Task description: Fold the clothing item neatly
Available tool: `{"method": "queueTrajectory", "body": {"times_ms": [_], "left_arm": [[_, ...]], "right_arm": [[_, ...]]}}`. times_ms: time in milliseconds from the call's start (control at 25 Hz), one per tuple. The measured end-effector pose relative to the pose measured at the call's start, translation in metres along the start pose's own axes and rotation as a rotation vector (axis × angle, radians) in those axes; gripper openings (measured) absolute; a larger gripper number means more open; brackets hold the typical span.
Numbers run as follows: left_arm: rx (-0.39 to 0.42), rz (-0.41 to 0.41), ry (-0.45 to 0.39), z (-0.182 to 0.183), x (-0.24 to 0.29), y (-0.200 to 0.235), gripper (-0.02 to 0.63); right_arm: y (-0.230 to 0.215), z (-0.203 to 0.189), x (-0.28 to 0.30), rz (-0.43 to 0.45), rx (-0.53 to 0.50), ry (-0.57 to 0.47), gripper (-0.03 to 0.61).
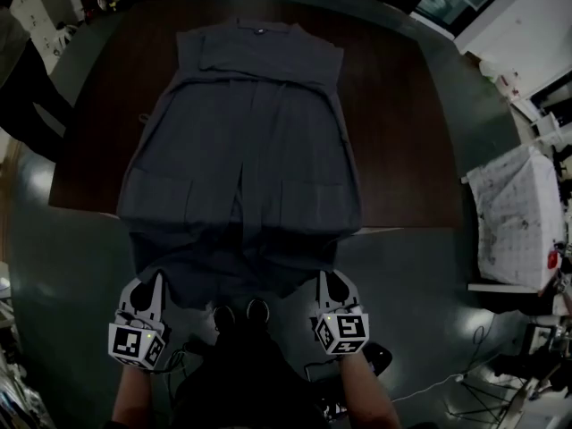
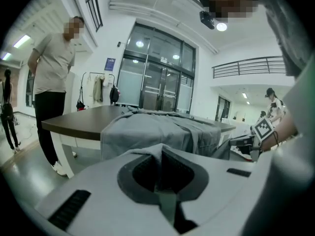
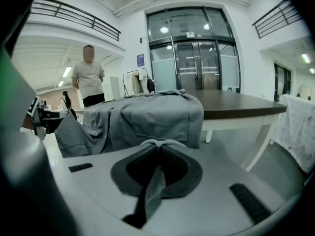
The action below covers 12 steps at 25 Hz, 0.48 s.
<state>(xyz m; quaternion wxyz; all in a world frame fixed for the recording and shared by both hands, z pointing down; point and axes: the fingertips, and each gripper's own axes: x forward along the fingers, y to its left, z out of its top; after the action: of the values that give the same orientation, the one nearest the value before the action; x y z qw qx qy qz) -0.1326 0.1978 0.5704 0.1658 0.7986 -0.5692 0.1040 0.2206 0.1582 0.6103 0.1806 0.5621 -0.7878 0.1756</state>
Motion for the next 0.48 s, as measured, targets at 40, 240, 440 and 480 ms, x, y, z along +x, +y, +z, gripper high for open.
{"method": "queueTrajectory", "body": {"times_ms": [40,240,440,480], "left_arm": [[-0.001,0.003,-0.004,0.008,-0.005,-0.001,0.015],[0.003,-0.034,-0.038,0.048,-0.035,-0.015,0.015],[-0.005,-0.076,-0.096,0.093,-0.062,-0.024,0.014],[-0.002,-0.084,-0.103,0.102,-0.066,-0.023,0.014]], "right_arm": [[0.002,0.007,-0.007,0.003,0.004,-0.006,0.0],[0.014,0.045,-0.04,0.028,-0.059,-0.051,0.0],[0.019,0.1,-0.07,0.009,-0.089,-0.152,0.0],[0.019,0.112,-0.075,0.002,-0.09,-0.177,0.0]]}}
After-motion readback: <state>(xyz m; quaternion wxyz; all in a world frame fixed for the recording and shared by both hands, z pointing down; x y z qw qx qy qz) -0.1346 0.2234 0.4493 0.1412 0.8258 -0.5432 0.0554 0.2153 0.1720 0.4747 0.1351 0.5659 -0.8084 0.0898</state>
